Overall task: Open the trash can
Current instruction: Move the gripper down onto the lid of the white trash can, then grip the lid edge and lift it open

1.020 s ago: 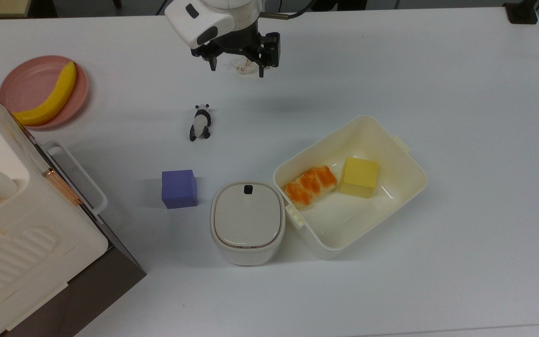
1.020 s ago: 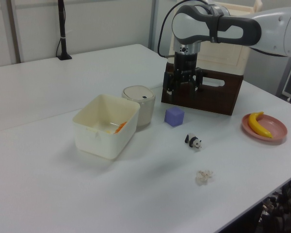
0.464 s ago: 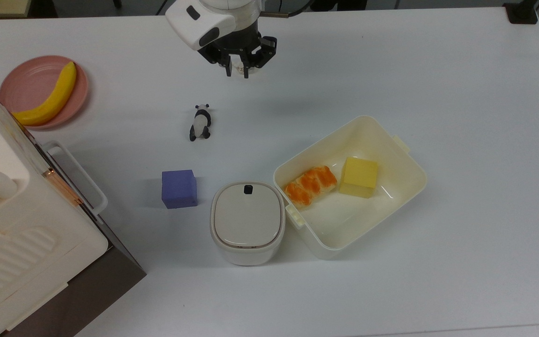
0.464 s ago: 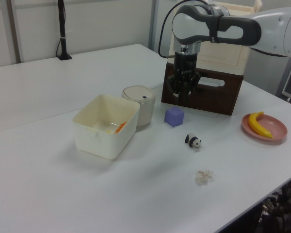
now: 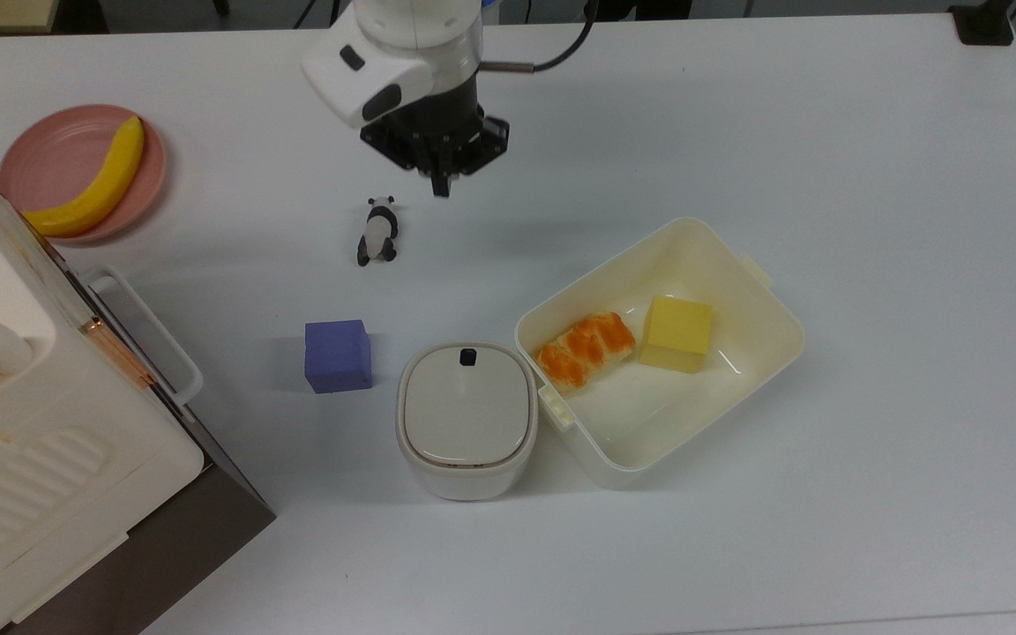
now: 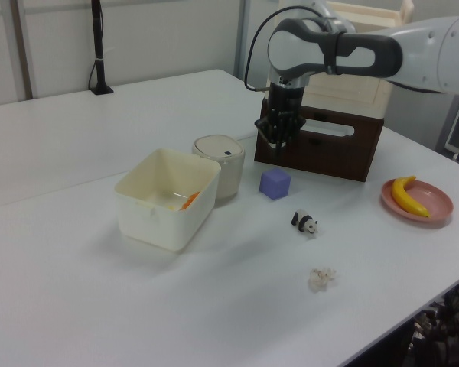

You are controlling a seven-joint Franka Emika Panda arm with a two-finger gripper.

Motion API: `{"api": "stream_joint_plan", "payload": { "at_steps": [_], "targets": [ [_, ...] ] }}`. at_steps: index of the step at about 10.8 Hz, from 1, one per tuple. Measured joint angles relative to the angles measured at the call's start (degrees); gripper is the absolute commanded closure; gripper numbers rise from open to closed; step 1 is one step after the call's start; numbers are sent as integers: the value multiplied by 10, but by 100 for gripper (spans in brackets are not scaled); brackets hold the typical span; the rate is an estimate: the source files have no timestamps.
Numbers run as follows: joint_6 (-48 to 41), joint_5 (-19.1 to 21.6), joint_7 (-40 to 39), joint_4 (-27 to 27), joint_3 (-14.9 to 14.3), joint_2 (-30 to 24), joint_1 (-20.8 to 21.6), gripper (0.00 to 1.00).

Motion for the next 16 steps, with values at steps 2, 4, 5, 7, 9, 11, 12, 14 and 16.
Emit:
{"api": "stream_joint_plan", "payload": {
  "at_steps": [2, 4, 5, 7, 9, 11, 12, 14, 16],
  "targets": [
    [81, 4, 0, 4, 0, 22, -5, 100],
    [155, 5, 0, 8, 0, 38, -6, 100],
    [186, 5, 0, 11, 0, 46, -6, 100],
    [238, 5, 8, 19, 0, 72, -6, 100],
    [284, -1, 25, 35, 0, 115, -6, 100],
    [313, -9, 38, 46, 0, 145, -6, 100],
    [315, -9, 45, 51, 0, 147, -6, 100],
    [315, -9, 47, 53, 0, 149, -6, 100],
    [315, -9, 50, 55, 0, 149, -6, 100]
  ]
}}
